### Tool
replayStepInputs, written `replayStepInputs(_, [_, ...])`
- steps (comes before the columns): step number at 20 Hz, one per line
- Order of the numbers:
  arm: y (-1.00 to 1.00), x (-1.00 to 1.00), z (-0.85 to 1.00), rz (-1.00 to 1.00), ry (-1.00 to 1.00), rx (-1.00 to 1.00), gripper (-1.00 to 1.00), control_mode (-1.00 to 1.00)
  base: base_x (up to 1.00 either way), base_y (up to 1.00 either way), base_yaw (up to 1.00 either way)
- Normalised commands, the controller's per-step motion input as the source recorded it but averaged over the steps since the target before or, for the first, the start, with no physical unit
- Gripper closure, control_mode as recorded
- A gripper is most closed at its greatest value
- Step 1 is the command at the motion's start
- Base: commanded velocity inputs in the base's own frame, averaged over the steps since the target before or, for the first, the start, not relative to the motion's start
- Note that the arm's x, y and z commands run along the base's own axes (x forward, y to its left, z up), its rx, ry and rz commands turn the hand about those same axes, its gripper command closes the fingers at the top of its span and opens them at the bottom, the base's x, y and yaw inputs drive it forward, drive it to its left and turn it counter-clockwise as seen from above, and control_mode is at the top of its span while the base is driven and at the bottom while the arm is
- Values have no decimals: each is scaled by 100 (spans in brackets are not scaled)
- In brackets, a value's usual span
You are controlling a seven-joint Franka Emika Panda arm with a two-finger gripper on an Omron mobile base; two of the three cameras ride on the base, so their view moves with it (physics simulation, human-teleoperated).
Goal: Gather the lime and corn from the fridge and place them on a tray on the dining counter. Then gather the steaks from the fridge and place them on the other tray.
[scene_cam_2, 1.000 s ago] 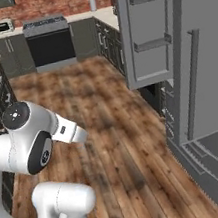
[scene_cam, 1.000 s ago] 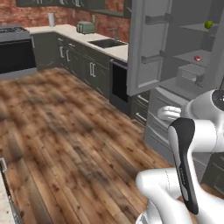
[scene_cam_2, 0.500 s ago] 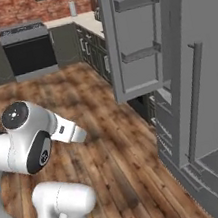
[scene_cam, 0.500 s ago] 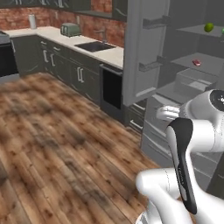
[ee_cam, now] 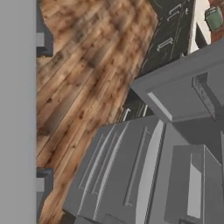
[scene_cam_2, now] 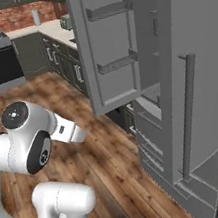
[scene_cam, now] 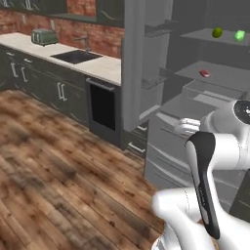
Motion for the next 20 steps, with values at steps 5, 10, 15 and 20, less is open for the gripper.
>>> replayStepInputs(5, [0, 0, 0, 0, 0, 0, -100, 100, 68, 0, -33])
replayStepInputs(10, [0, 0, 0, 0, 0, 0, -100, 100, 64, 0, -32])
replayStepInputs(15, [0, 0, 0, 0, 0, 0, -100, 100, 60, -1, -32])
replayStepInputs(20, [0, 0, 0, 0, 0, 0, -100, 100, 58, 4, -36])
